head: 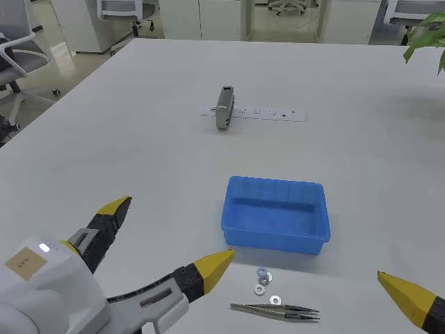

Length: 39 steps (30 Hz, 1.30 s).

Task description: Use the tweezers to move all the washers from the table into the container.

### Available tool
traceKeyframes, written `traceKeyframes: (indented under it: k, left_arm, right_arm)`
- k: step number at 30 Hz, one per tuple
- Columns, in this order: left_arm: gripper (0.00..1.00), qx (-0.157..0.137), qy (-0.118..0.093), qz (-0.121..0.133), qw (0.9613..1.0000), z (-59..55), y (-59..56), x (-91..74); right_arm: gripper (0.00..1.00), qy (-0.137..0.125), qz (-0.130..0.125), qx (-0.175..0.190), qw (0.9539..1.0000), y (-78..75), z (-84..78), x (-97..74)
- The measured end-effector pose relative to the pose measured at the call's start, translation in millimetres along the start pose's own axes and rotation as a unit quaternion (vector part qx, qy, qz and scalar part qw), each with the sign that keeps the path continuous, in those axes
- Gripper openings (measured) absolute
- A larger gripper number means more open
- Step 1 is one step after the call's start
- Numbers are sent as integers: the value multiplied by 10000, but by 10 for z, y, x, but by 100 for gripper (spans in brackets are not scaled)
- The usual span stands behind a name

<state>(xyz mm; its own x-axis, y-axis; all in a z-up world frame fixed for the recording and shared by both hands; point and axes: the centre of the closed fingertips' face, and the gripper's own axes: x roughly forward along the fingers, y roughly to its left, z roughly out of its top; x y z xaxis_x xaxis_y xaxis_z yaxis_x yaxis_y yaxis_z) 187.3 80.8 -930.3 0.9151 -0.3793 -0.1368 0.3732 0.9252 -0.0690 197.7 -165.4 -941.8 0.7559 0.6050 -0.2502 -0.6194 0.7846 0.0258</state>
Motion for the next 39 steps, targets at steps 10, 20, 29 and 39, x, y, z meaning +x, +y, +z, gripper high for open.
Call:
traceKeyframes:
  k: [10, 20, 29, 39]
  left_arm:
    - [95, 57, 49, -61, 10000, -18, -27, 6]
    - [95, 25, 90, -45, 9999, -34, -20, 9]
    - [95, 13, 81, -49, 10000, -33, -19, 6]
    - [94, -77, 63, -34, 9999, -30, 0, -1]
  right_arm:
    - [82, -24, -157, 7, 9999, -47, 29, -26]
    - [82, 41, -122, -69, 9999, -13, 28, -13]
    - [81, 91, -120, -96, 9998, -26, 6, -9]
    - [80, 149, -155, -146, 9997, -74, -43, -13]
